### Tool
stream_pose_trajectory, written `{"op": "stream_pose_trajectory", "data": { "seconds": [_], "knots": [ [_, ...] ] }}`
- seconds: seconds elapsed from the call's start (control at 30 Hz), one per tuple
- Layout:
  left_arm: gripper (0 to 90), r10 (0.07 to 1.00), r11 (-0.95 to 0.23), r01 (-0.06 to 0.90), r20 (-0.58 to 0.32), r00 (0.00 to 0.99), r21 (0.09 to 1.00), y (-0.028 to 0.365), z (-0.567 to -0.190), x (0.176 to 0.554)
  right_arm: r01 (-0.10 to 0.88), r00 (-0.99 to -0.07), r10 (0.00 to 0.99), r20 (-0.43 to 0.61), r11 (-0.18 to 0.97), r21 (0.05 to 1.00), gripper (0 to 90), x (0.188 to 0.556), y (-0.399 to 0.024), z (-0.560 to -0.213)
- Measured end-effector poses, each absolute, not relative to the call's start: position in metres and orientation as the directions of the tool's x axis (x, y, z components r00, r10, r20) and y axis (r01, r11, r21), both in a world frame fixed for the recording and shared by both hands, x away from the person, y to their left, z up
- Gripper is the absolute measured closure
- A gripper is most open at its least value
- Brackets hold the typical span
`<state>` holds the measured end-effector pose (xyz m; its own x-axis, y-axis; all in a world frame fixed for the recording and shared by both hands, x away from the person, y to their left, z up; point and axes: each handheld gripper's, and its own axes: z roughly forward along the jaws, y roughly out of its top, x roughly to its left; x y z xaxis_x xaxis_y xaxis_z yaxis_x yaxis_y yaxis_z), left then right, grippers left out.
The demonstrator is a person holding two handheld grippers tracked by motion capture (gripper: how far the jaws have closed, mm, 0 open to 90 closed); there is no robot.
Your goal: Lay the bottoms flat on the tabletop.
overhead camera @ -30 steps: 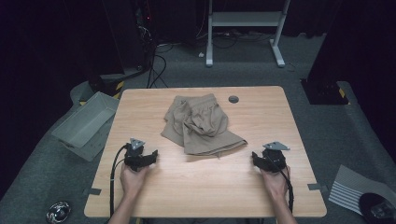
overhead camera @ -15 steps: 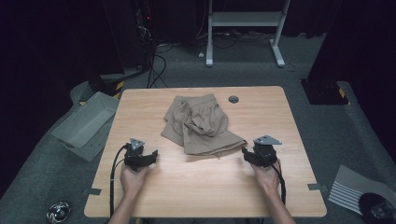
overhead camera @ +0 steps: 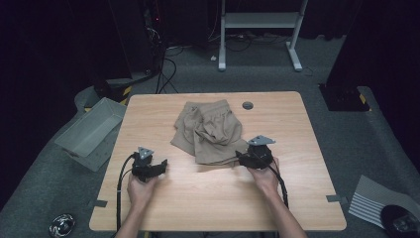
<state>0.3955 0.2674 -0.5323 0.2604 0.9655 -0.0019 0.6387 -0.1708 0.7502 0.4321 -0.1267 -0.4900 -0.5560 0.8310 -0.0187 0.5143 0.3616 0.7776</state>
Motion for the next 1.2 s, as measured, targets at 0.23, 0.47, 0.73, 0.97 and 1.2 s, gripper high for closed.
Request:
{"op": "stream_pose_trajectory", "data": {
  "seconds": [0.23,0.47,0.73,0.97,1.2],
  "knots": [
    [28.2,0.966,-0.17,0.638,-0.002,0.26,0.751,0.267,-0.532,0.396,0.483,-0.623,0.782,-0.005,0.389,0.785,38.7,0.438,-0.09,-0.487],
    [28.2,0.965,-0.17,0.638,-0.002,0.261,0.751,0.268,-0.532,0.396,0.519,-0.653,0.757,0.005,0.443,0.731,52.3,0.449,-0.073,-0.504],
    [28.2,0.966,-0.17,0.638,-0.003,0.26,0.751,0.267,-0.532,0.395,0.535,-0.664,0.748,-0.003,0.478,0.696,86.1,0.448,-0.083,-0.512],
    [28.2,0.966,-0.17,0.639,-0.002,0.259,0.75,0.267,-0.532,0.395,0.506,-0.686,0.726,-0.036,0.513,0.693,88.7,0.436,-0.091,-0.518],
    [28.7,0.966,-0.171,0.638,-0.001,0.26,0.751,0.267,-0.532,0.396,0.511,-0.703,0.711,-0.019,0.523,0.682,88.7,0.426,-0.099,-0.517]
  ]
}}
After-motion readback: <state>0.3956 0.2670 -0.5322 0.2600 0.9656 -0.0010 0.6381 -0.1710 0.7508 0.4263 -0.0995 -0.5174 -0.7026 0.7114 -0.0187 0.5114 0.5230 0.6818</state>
